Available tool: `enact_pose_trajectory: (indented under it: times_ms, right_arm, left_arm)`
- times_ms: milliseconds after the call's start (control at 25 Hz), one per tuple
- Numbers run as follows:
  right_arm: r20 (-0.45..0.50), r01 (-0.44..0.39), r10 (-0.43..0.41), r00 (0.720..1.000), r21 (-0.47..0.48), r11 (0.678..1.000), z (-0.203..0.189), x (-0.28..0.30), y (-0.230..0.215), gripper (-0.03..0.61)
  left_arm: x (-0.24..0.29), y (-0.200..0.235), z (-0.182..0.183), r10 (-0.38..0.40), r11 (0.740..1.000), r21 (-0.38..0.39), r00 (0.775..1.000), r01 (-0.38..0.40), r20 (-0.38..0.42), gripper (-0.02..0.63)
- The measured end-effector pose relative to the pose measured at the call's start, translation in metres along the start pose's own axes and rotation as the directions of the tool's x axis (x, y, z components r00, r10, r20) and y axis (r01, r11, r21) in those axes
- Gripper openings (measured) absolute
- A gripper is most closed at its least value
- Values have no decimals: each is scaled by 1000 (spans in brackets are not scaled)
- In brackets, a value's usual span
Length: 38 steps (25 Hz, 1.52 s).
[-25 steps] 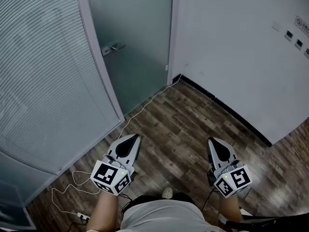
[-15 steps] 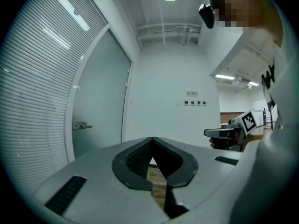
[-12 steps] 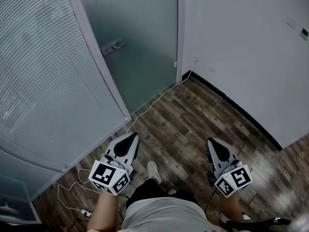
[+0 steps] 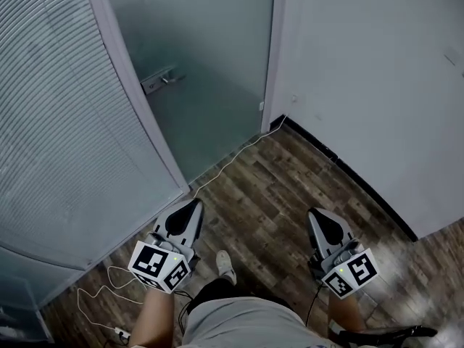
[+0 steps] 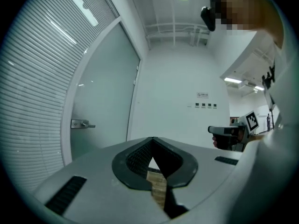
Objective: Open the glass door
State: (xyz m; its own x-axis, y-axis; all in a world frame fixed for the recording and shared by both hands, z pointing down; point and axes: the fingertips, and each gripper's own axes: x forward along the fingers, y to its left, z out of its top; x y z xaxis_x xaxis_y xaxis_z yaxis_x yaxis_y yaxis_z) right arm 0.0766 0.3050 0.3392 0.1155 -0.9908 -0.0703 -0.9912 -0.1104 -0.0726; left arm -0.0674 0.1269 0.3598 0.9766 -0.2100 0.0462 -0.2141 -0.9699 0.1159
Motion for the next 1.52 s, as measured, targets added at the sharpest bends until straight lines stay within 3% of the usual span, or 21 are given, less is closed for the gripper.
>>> enact_pose_trajectory:
  times_ms: [160, 440, 760, 1200, 1520]
  right_arm:
    - [24, -41, 42, 999, -26, 999, 7, 61, -10, 2]
    - [20, -61, 60, 998, 14, 998, -1, 169, -32, 2]
    - [0, -108, 108, 994, -4, 994, -4, 268, -35, 2]
    - [-34, -193, 193, 981, 1, 981, -16, 354, -57, 2]
    - [-24, -334, 334, 942, 28, 942, -27, 440, -104, 2]
  left_arm:
    - [31, 50, 4, 7, 1000, -3, 1000, -7, -15, 0]
    - [72, 145, 22, 59, 998, -5, 998, -59, -12, 0]
    - [96, 225, 25, 97, 995, -30, 995, -98, -7, 0]
    - [123, 283, 33, 185, 983, -25, 983, -184, 11, 0]
    - [170, 321, 35, 318, 948, -19, 948, -318, 29, 0]
